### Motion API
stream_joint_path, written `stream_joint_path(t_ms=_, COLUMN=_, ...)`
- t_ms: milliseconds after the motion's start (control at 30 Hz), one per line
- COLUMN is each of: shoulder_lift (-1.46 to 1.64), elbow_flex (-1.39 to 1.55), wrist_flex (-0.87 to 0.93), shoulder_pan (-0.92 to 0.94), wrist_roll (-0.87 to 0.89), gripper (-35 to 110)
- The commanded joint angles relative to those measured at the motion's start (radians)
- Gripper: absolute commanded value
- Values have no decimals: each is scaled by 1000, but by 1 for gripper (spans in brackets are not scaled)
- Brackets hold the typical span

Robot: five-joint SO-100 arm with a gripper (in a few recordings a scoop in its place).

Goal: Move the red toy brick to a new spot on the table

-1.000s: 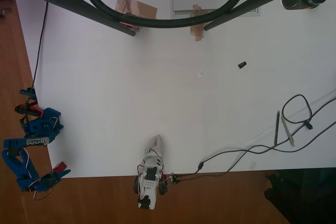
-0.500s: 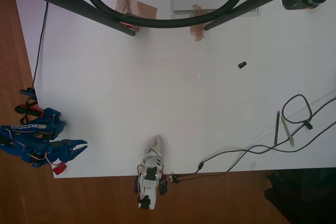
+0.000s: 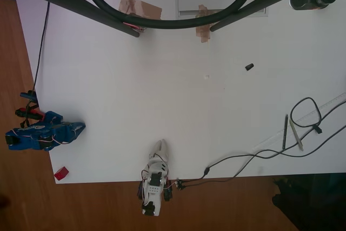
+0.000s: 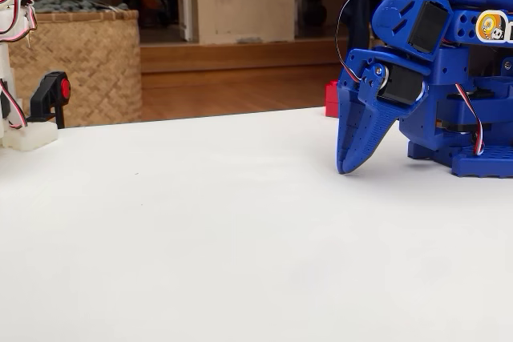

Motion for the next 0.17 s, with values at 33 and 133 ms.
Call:
stream_joint_path(t_ms=33, shoulder_lift=37, elbow_flex=23, wrist_flex=-6, shoulder_pan=2, wrist_roll=-14, gripper=0)
stream_joint_path(t_ms=133, shoulder_lift=37, elbow_flex=35, wrist_flex=-28, shoulder_pan=23, wrist_roll=49, gripper=0)
